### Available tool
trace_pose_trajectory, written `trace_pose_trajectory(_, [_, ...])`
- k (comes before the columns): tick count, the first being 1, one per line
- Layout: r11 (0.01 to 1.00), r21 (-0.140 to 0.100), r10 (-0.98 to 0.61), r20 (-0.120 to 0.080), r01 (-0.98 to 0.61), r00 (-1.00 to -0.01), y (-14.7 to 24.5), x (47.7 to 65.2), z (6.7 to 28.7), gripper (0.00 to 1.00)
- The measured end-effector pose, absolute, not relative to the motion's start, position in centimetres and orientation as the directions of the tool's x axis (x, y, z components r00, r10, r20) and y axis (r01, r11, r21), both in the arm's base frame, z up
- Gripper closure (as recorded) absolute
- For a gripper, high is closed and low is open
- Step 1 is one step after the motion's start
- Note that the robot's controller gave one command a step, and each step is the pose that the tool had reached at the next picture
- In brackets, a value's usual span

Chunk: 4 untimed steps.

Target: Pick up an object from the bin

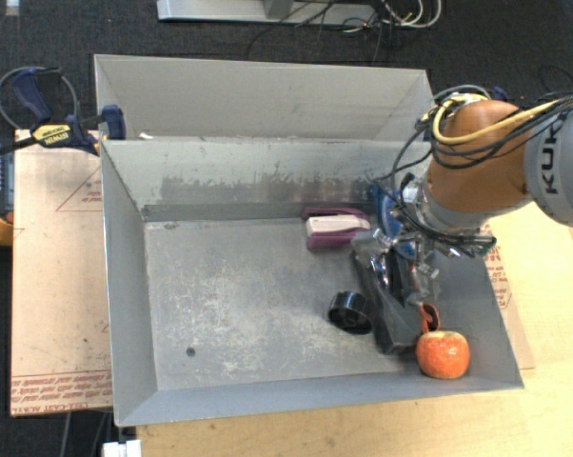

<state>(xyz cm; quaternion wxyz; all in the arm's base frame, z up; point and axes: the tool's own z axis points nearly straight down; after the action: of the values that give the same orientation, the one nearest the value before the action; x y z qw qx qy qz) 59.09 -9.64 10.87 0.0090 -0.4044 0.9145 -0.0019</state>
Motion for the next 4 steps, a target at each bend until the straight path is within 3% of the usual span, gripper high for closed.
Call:
trace_pose_trajectory(1, [0.804,-0.007,-0.595,-0.026,-0.595,-0.804,-12.3,60.7,8.1,0.0])
trace_pose_trajectory(2, [0.766,-0.014,-0.643,-0.028,-0.643,-0.766,-12.3,60.6,8.6,0.0])
trace_pose_trajectory(3, [0.891,0.027,-0.452,-0.018,-0.453,-0.892,-13.8,60.6,8.2,0.0])
trace_pose_trajectory(4, [0.718,-0.002,-0.696,-0.04,-0.696,-0.717,-14.2,61.6,7.3,0.0])
